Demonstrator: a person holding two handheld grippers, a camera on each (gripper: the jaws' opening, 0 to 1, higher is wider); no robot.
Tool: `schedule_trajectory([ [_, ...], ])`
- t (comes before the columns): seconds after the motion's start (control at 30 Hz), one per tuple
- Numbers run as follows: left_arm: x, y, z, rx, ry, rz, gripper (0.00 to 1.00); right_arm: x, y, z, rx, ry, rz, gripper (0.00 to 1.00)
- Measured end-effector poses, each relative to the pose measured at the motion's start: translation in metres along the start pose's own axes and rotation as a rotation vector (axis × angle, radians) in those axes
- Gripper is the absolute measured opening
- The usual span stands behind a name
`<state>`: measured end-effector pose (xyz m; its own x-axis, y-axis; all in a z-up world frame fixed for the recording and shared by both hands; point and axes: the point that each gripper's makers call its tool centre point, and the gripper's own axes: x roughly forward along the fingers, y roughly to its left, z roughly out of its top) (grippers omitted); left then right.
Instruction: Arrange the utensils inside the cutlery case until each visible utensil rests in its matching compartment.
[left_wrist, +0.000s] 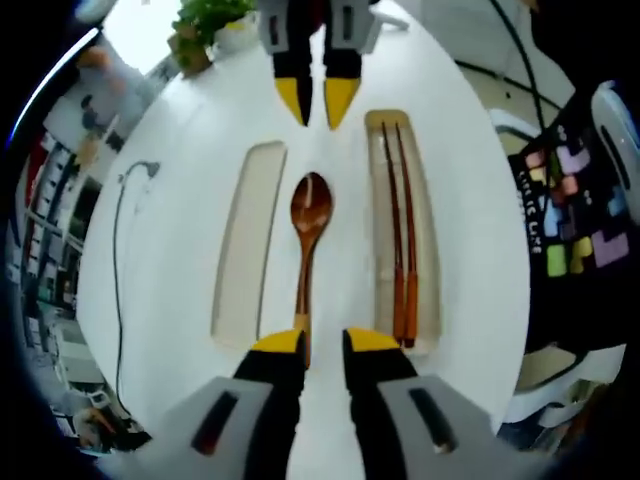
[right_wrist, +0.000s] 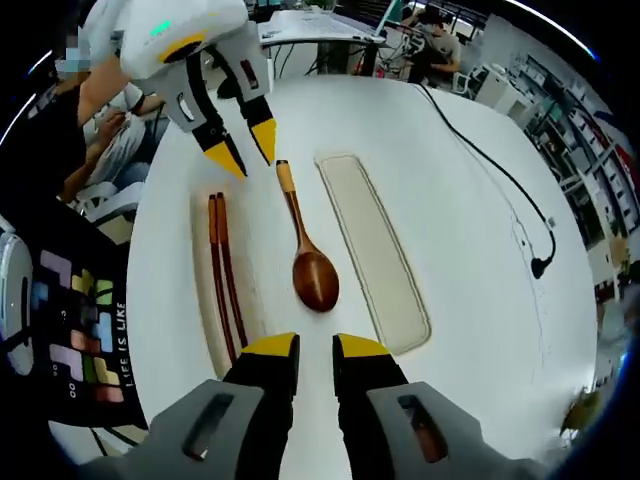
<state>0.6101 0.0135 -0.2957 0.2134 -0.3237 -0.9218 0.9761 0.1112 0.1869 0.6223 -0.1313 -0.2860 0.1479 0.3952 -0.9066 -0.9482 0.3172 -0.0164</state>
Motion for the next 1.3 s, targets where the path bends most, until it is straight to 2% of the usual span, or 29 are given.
schedule_trajectory([
  [0.13, 0.014, 0.007, -0.003, -0.016, -0.014, -0.013, 0.18, 0.007, -0.008, -0.007, 0.166, -0.056, 0.032, 0.13],
  [0.2, 0.018, 0.011, -0.01, -0.037, 0.012, -0.015, 0.19, 0.01, -0.011, -0.011, 0.24, -0.072, 0.055, 0.13],
  [0.27, 0.021, 0.011, -0.007, -0.041, -0.019, -0.025, 0.19, 0.014, -0.014, -0.011, 0.297, -0.101, 0.068, 0.13],
  [0.33, 0.024, 0.009, -0.004, -0.074, -0.038, -0.054, 0.19, 0.017, -0.014, -0.009, 0.406, -0.136, 0.115, 0.13],
  [0.4, 0.027, 0.01, -0.004, -0.072, -0.045, -0.054, 0.19, 0.021, -0.011, -0.004, 0.539, -0.171, 0.179, 0.15],
  [0.5, 0.032, 0.013, -0.006, -0.065, -0.045, -0.051, 0.19, 0.03, -0.016, -0.003, 0.731, -0.204, 0.222, 0.16],
  [0.57, 0.035, 0.015, -0.006, -0.076, -0.054, -0.054, 0.19, 0.035, -0.018, 0.0, 0.816, -0.226, 0.24, 0.16],
  [0.83, 0.044, 0.014, -0.007, -0.091, -0.072, -0.078, 0.18, 0.046, 0.0, 0.006, 0.847, -0.197, 0.322, 0.16],
  [0.9, 0.045, 0.014, -0.003, -0.109, -0.1, -0.093, 0.17, 0.048, 0.003, 0.007, 0.843, -0.188, 0.327, 0.16],
  [0.97, 0.046, 0.015, -0.003, -0.115, -0.101, -0.094, 0.17, 0.048, -0.004, 0.008, 0.852, -0.185, 0.346, 0.16],
  [1.2, 0.047, 0.011, -0.001, -0.131, -0.119, -0.114, 0.14, 0.055, 0.01, 0.006, 0.852, -0.157, 0.36, 0.15],
  [1.3, 0.047, 0.012, -0.001, -0.127, -0.137, -0.124, 0.13, 0.056, 0.009, 0.004, 0.817, -0.143, 0.344, 0.11],
])
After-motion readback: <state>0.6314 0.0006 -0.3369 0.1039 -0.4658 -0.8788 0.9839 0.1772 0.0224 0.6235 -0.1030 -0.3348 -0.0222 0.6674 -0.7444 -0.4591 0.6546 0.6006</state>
